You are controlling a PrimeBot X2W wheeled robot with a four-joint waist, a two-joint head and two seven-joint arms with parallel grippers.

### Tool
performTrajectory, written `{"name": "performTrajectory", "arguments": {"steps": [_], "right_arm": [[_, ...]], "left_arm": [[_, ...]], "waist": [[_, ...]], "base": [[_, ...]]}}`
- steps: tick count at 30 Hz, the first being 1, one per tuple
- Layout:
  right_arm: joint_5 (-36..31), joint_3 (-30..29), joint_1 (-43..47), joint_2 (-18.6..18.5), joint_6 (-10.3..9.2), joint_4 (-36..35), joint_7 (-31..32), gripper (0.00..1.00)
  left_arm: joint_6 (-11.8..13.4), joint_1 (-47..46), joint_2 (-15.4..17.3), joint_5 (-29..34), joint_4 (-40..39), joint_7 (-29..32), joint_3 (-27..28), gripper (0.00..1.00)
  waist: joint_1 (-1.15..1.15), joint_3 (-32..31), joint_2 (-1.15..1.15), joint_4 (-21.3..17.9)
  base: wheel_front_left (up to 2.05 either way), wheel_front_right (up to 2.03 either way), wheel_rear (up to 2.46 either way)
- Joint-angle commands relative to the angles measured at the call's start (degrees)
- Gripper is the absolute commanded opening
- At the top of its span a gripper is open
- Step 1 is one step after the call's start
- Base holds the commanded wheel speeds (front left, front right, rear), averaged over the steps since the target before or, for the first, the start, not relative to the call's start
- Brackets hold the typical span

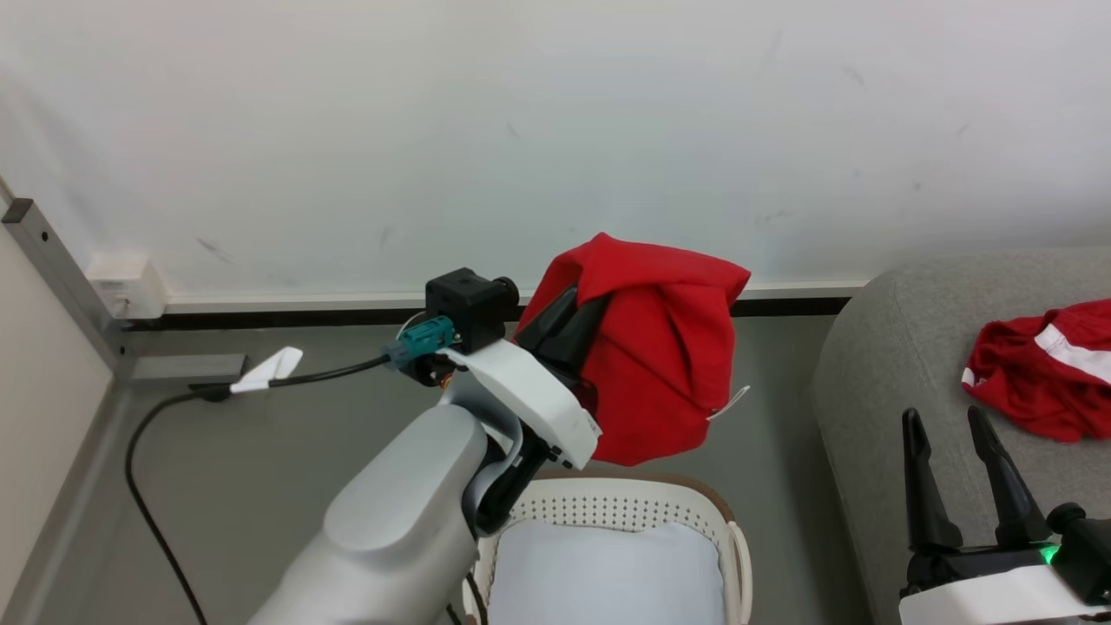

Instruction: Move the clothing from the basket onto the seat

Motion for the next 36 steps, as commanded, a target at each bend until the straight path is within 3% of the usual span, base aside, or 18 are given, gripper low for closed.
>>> {"name": "performTrajectory", "arguments": {"steps": [1, 13, 25, 36], "right_arm": [[0.1, 0.1, 0.7, -0.3, -0.12, 0.3, 0.0, 1.00], [0.2, 4.8, -0.6, -1.8, -0.12, 1.0, 0.0, 1.00], [4.3, 22.4, -4.1, -10.6, -0.12, 2.3, 0.0, 1.00], [2.7, 31.4, -12.5, -7.9, -0.12, 14.8, 0.0, 1.00]], "left_arm": [[0.0, -0.5, -0.1, 0.4, -0.1, 0.0, 0.2, 0.00], [0.0, 0.7, -0.4, 1.1, 0.3, 0.0, 1.4, 0.00], [0.0, 0.8, -0.9, 0.3, 0.5, 0.0, 0.3, 0.00], [0.0, 0.6, -1.1, -0.9, -1.0, 0.0, -1.9, 0.00]], "waist": [[0.01, -0.2, 0.00, 0.1], [0.01, -0.5, 0.00, 0.3], [0.01, -0.2, 0.00, 0.8], [0.01, -0.6, 0.00, 2.8]], "base": [[0.00, 0.00, 0.00], [0.00, 0.00, 0.00], [0.00, 0.00, 0.00], [0.00, 0.00, 0.00]]}}
